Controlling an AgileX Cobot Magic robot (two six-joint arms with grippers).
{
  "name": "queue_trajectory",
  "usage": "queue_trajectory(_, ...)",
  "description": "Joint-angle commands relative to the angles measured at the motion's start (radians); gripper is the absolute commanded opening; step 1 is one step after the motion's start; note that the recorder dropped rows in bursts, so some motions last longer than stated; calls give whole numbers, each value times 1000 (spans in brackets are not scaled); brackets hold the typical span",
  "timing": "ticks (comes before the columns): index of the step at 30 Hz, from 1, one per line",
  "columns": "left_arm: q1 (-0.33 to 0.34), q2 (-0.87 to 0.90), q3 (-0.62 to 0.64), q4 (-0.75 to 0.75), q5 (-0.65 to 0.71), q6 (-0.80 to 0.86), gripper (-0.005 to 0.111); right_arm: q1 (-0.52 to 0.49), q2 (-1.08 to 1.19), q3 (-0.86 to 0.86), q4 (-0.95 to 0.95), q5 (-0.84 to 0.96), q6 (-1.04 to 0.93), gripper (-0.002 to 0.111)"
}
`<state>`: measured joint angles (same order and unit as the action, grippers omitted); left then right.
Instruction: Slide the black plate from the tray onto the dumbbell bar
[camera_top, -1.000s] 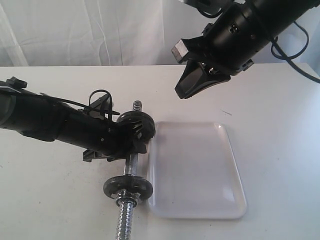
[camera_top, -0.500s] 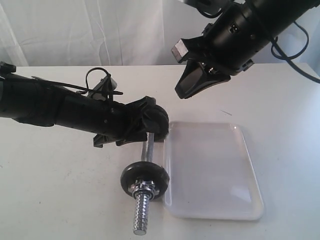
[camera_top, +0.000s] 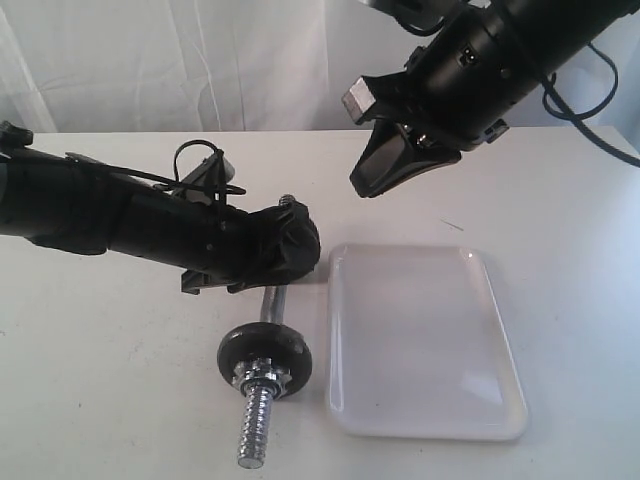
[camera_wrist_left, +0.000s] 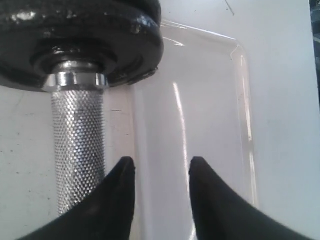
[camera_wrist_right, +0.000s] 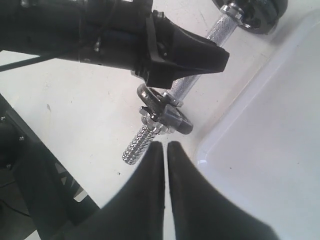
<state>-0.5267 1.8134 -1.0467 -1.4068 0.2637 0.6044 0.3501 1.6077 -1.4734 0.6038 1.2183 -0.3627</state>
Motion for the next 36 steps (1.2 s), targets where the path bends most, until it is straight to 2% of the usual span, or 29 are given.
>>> queue_trajectory(1,6,-7,-1,26,-3,-6,23,-5,-12,-3,-9,3,2,3)
queue_trajectory(4,6,-7,-1,30,-3,-6,6,-5,-12,-3,-16,3,2,3)
queue_trajectory(6,6,-7,-1,42,-3,-6,0,-5,-12,-3,-19,3,2,3)
queue_trajectory(10,6,-7,-1,56,-35,4,0,-5,-12,-3,-19,3,2,3)
queue_trajectory(16,6,-83,-1,64,-145,176,0,-5,-12,-3,-25,3,2,3)
queue_trajectory(18,16,-111,4,68,-188,180,0,-5,-12,-3,-33,3,4,3)
queue_trajectory(22,42,-112,25,86,-165,178,0,-5,-12,-3,-45,3,8,3)
queue_trajectory(28,96,-92,134,96,-190,180,0,-5,-12,-3,-47,3,12,3)
queue_trajectory(36,100,-92,148,104,-140,177,0,-5,-12,-3,-51,3,26,3)
